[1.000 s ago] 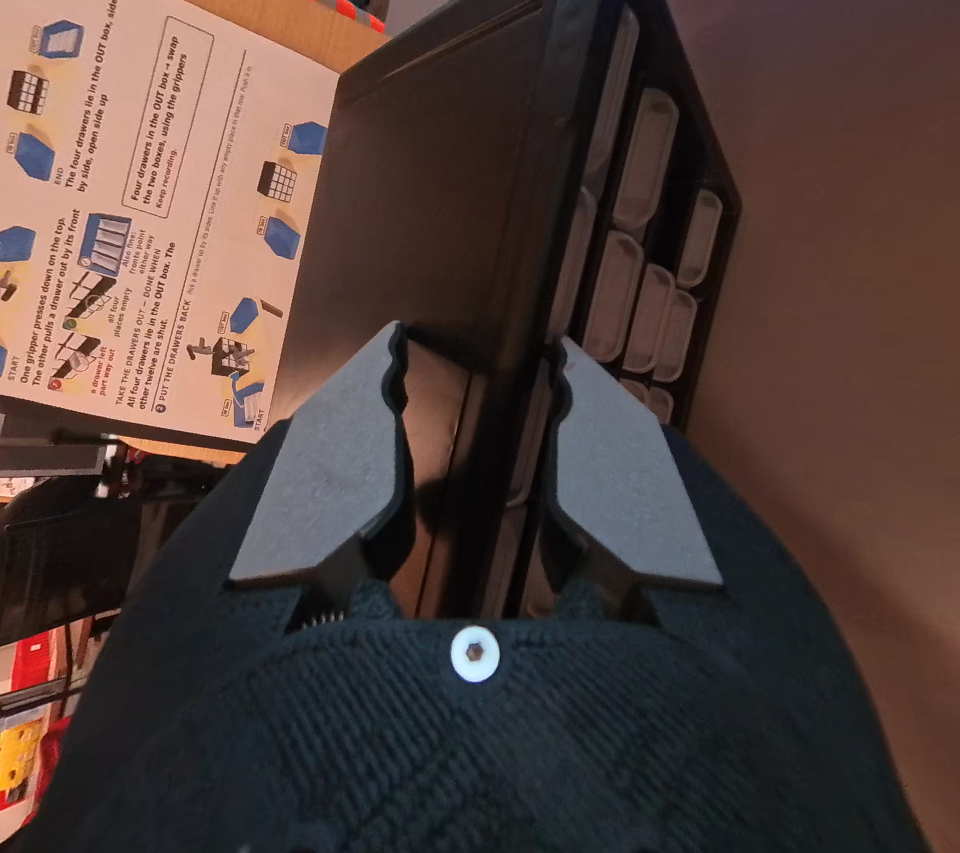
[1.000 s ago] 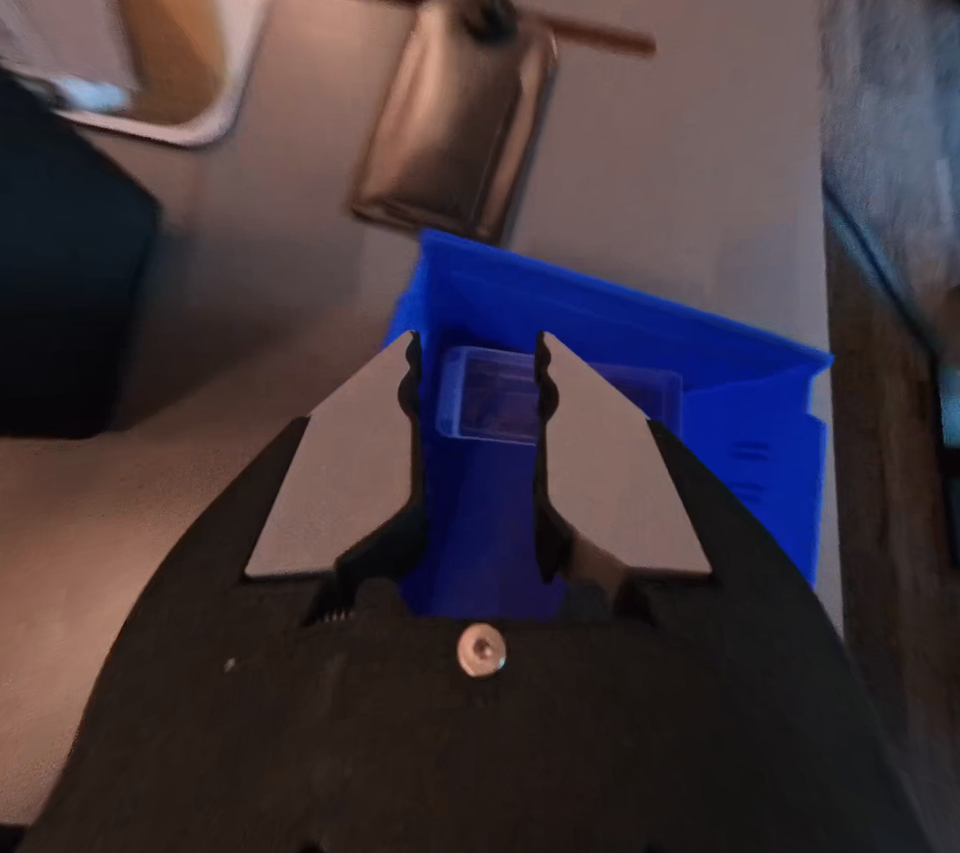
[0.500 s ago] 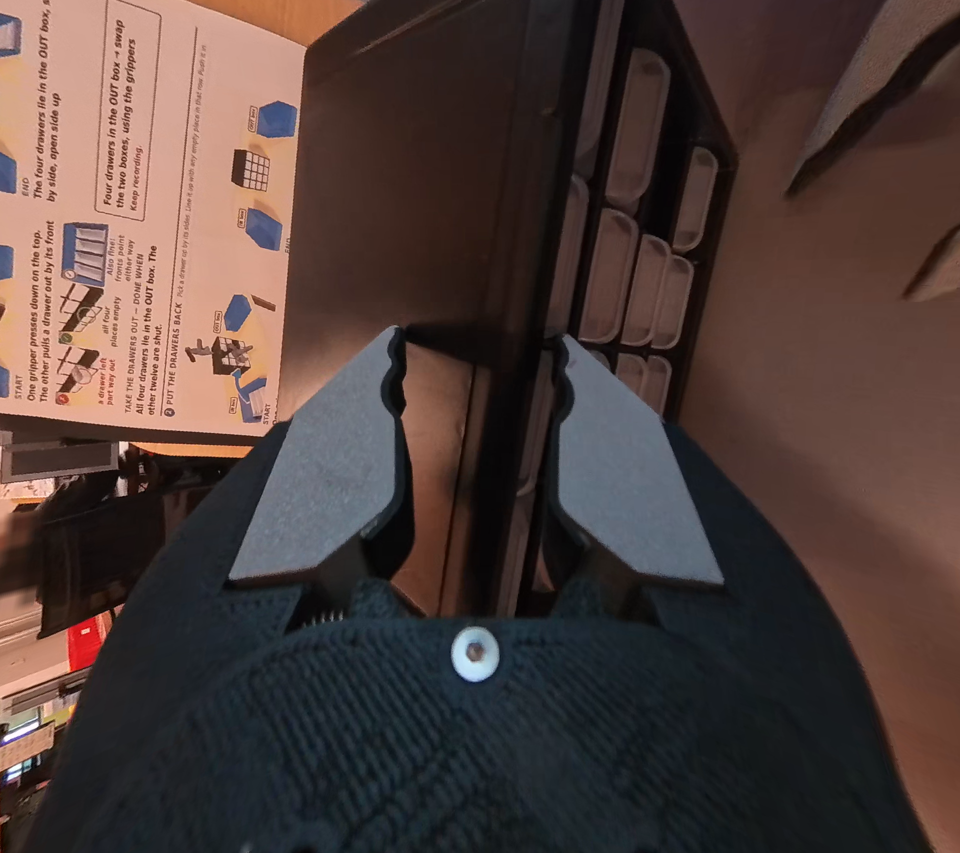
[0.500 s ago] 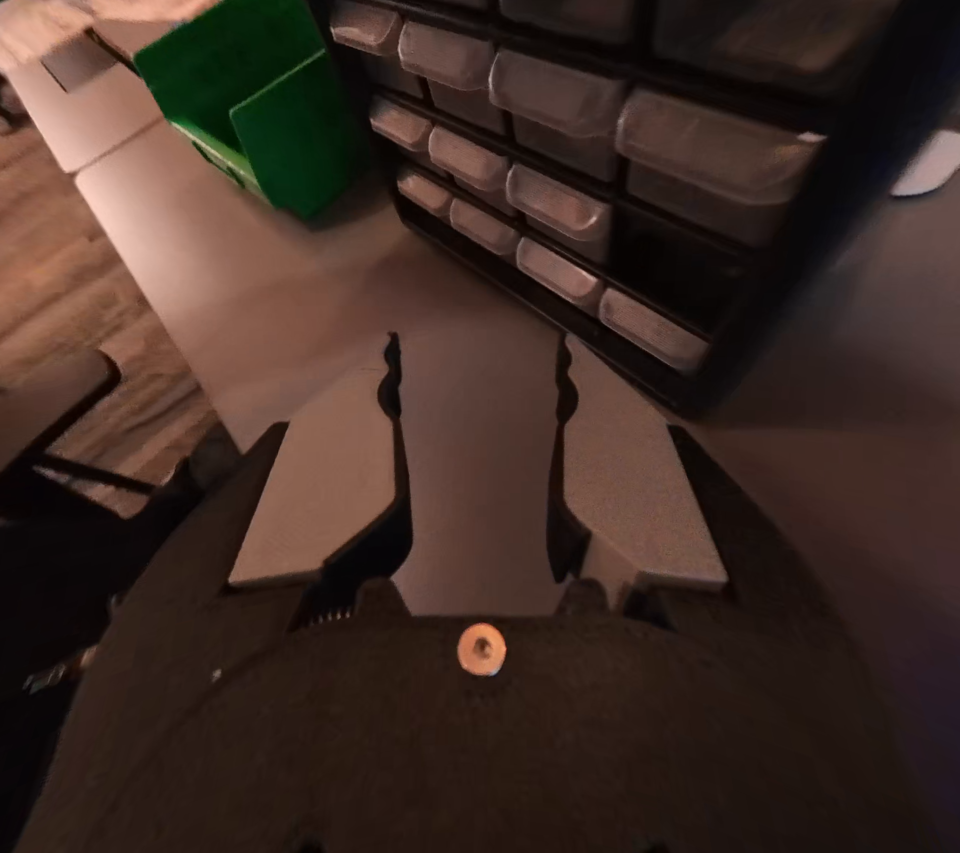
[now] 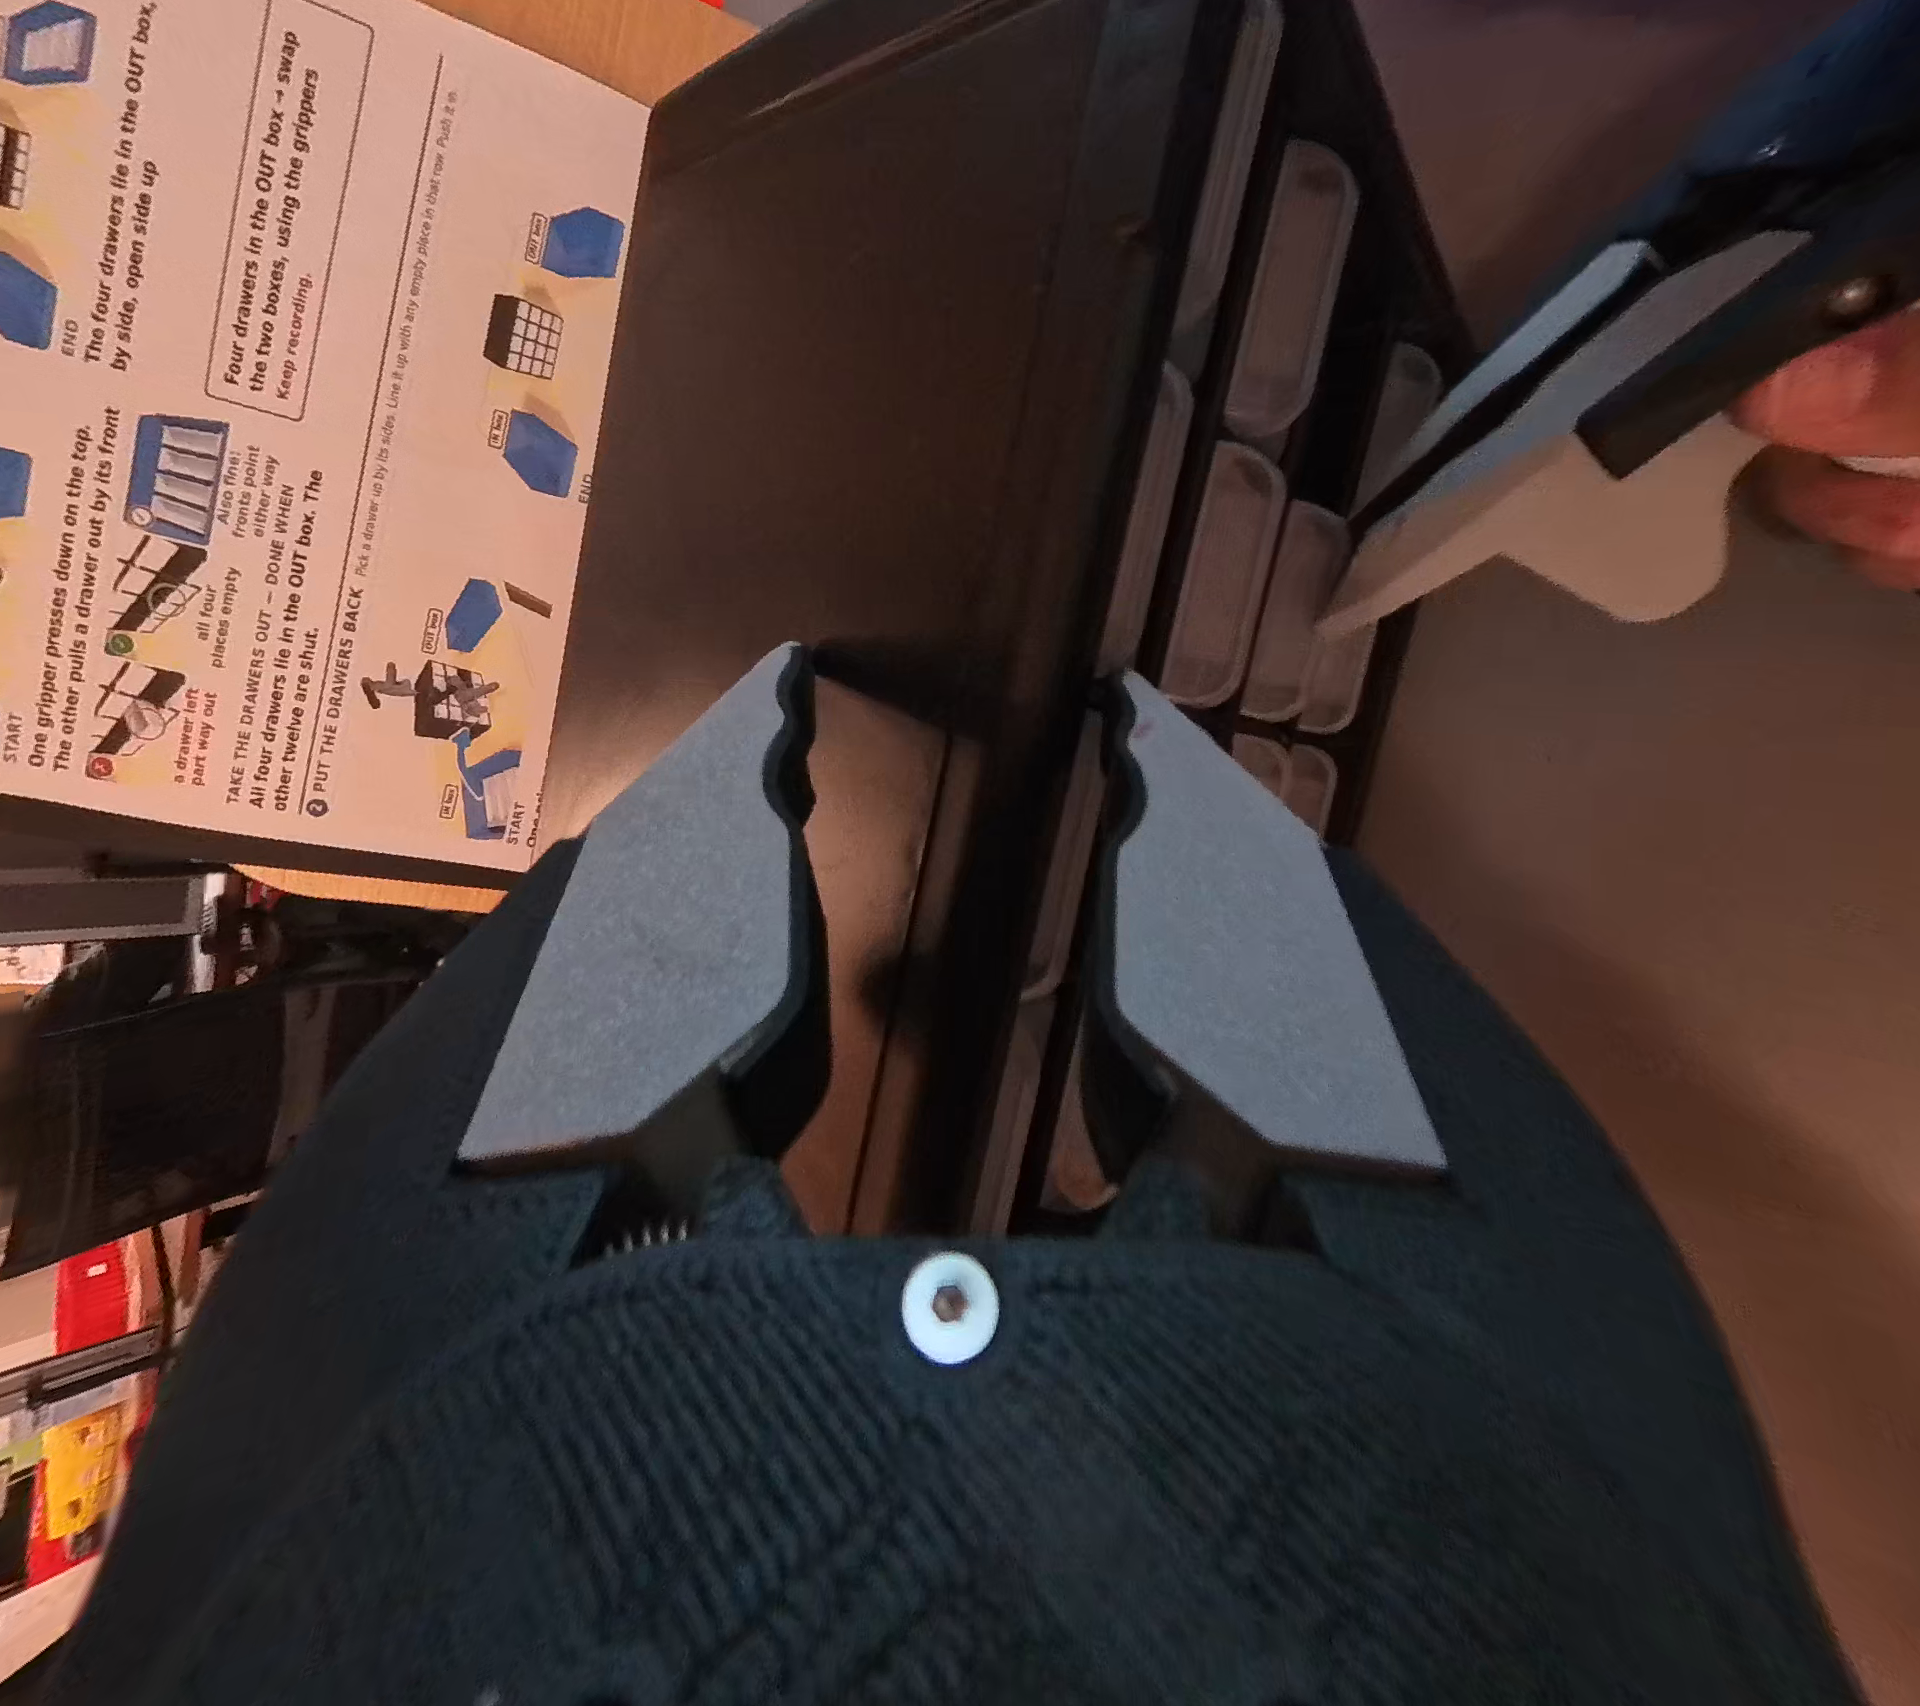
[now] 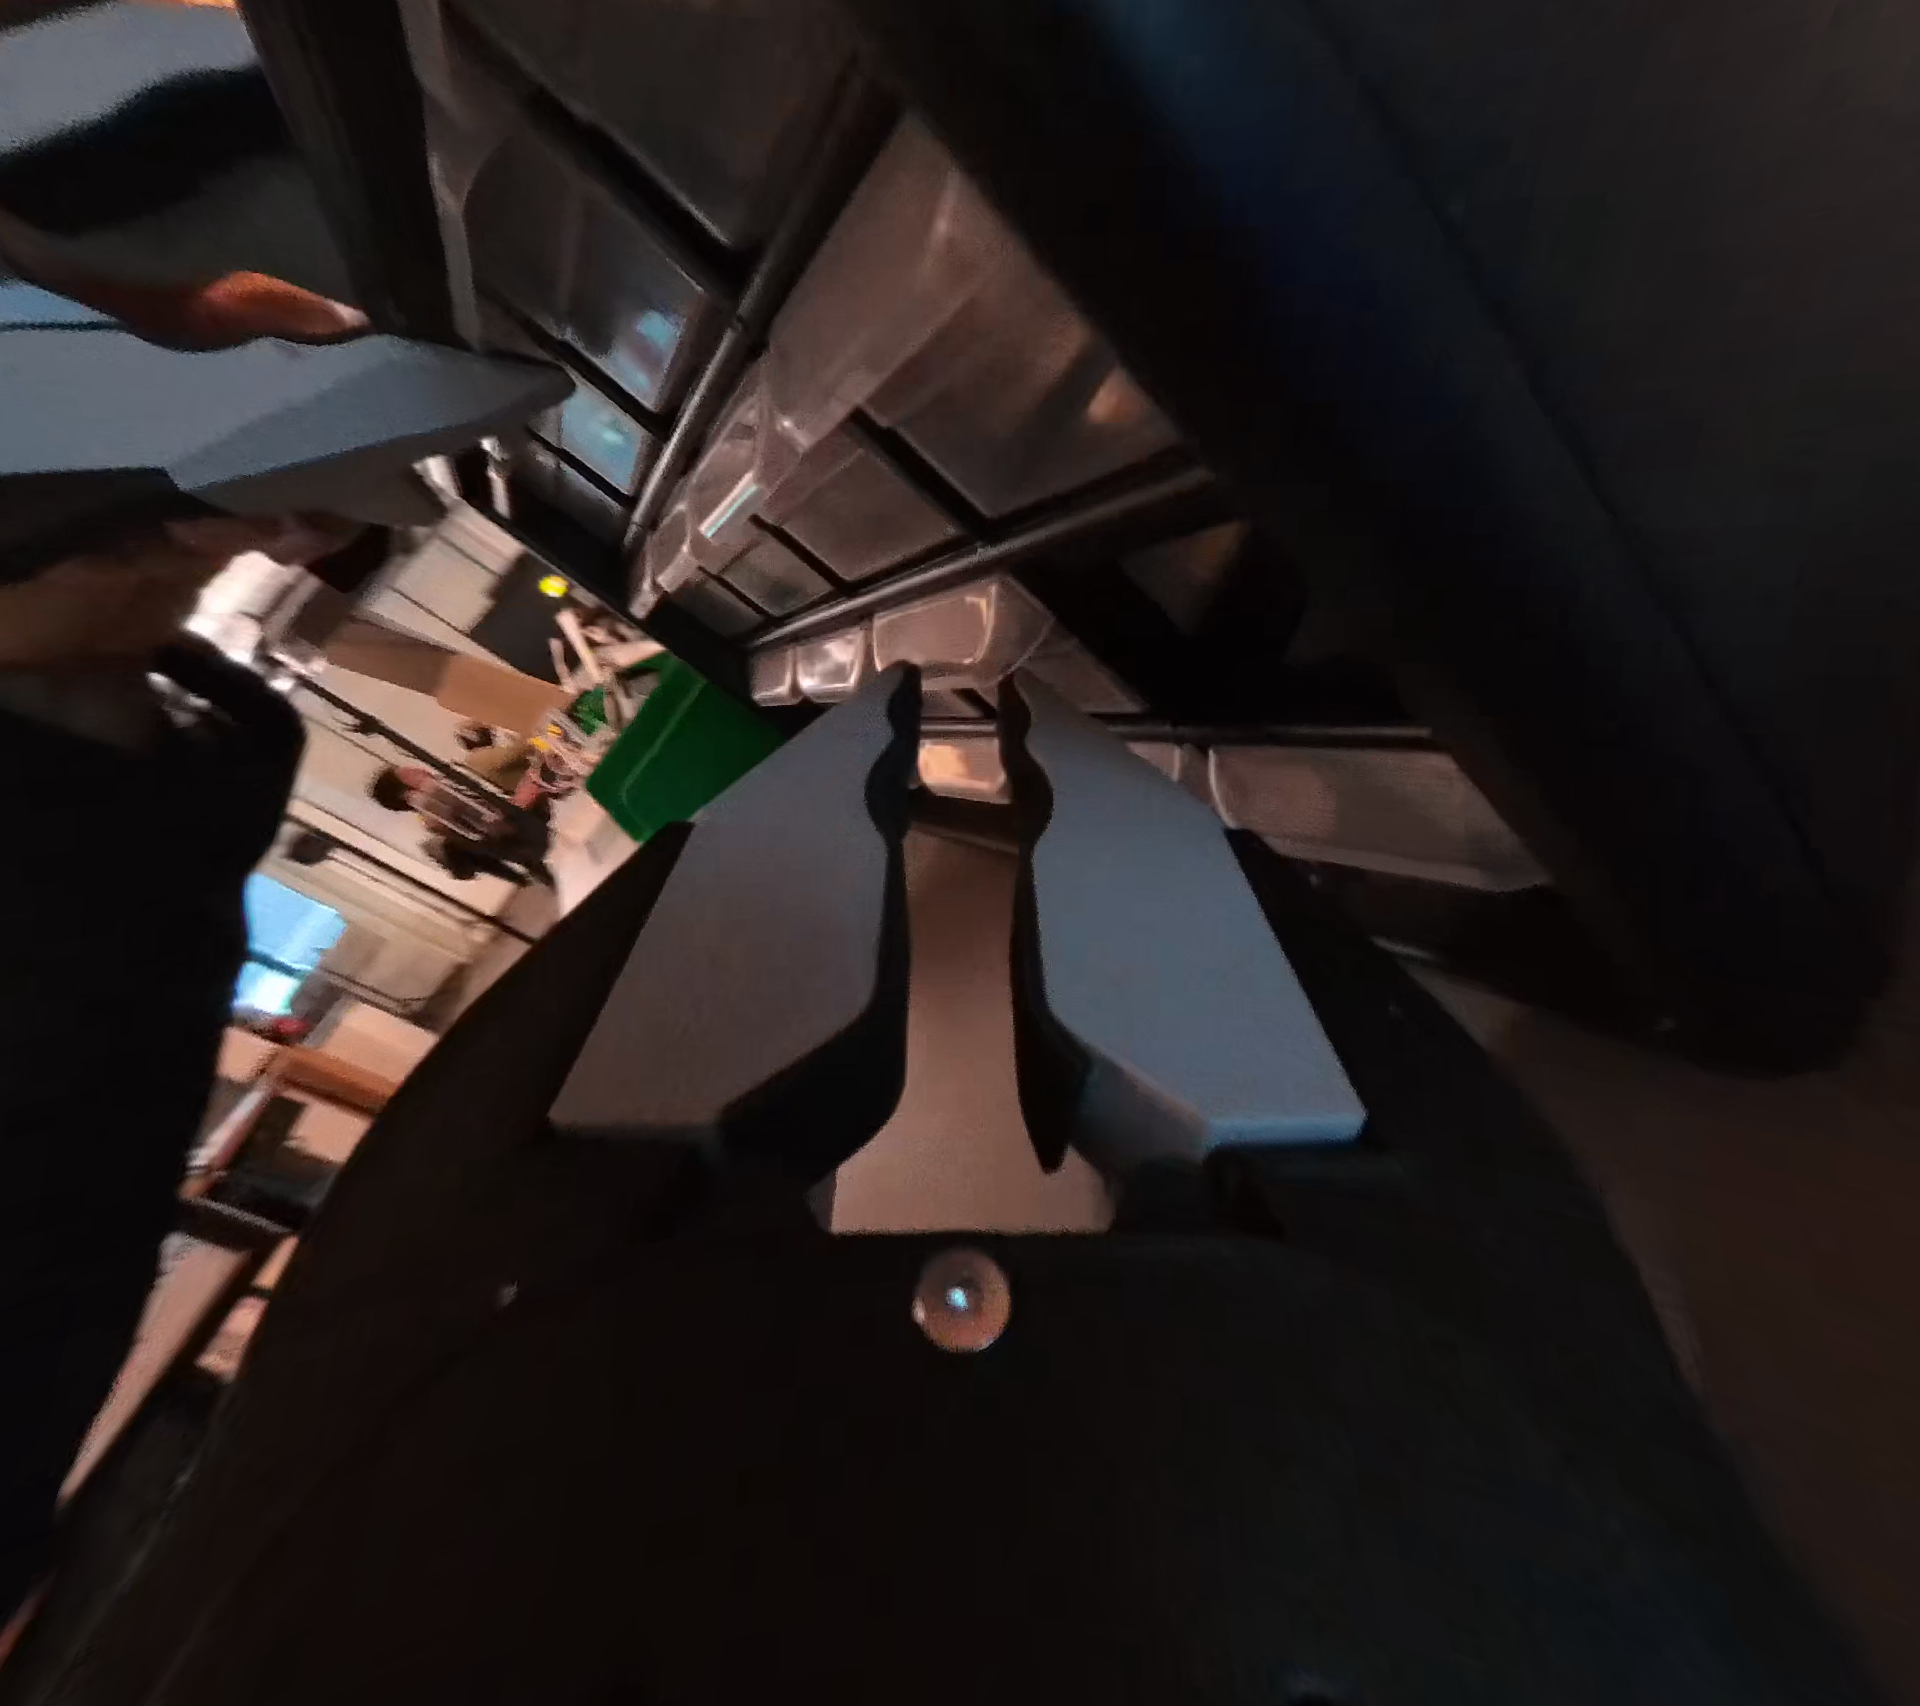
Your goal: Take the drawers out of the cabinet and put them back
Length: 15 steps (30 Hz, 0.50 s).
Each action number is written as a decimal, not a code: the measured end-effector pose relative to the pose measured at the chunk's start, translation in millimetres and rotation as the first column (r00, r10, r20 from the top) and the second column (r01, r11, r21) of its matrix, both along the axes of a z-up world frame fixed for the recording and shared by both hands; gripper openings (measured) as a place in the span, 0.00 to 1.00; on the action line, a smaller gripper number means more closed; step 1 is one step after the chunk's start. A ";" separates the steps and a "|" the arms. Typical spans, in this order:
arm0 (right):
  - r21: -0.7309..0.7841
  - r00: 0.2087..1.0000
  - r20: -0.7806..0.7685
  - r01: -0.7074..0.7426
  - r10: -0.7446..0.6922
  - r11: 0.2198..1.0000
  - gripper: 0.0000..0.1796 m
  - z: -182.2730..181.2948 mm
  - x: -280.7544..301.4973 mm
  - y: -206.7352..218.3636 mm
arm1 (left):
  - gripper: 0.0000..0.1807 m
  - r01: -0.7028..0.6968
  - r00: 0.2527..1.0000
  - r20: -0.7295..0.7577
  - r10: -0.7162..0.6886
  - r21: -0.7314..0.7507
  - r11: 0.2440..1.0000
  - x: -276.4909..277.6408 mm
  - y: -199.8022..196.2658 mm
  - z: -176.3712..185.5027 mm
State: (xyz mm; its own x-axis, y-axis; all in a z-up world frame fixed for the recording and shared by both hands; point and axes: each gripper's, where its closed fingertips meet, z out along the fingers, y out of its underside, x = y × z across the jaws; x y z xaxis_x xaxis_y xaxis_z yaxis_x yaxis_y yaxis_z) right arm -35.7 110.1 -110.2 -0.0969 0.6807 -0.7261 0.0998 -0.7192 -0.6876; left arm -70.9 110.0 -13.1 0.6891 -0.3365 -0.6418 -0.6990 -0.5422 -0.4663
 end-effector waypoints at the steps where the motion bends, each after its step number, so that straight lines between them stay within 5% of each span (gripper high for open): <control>1: -0.024 1.000 -0.012 -0.018 0.018 1.000 0.05 -0.2 1.3 -1.8 | 0.30 -0.003 1.000 -0.006 0.003 -0.001 1.000 -0.2 0.0 0.0; 5: -0.037 0.995 0.003 -0.098 0.098 0.995 0.03 -1.5 21.2 -25.3 | 0.30 -0.010 1.000 -0.017 0.010 -0.006 1.000 -0.3 0.0 -0.1; 10: 0.147 0.977 0.114 -0.196 0.180 0.969 0.00 -13.1 58.7 -58.0 | 0.30 -0.004 1.000 -0.014 0.004 -0.003 1.000 -0.2 0.2 -0.1; 15: 0.529 0.960 0.238 -0.257 0.150 0.809 0.27 5.0 77.5 -46.8 | 0.30 -0.006 1.000 -0.006 0.006 0.006 1.000 -0.2 0.2 -0.1</control>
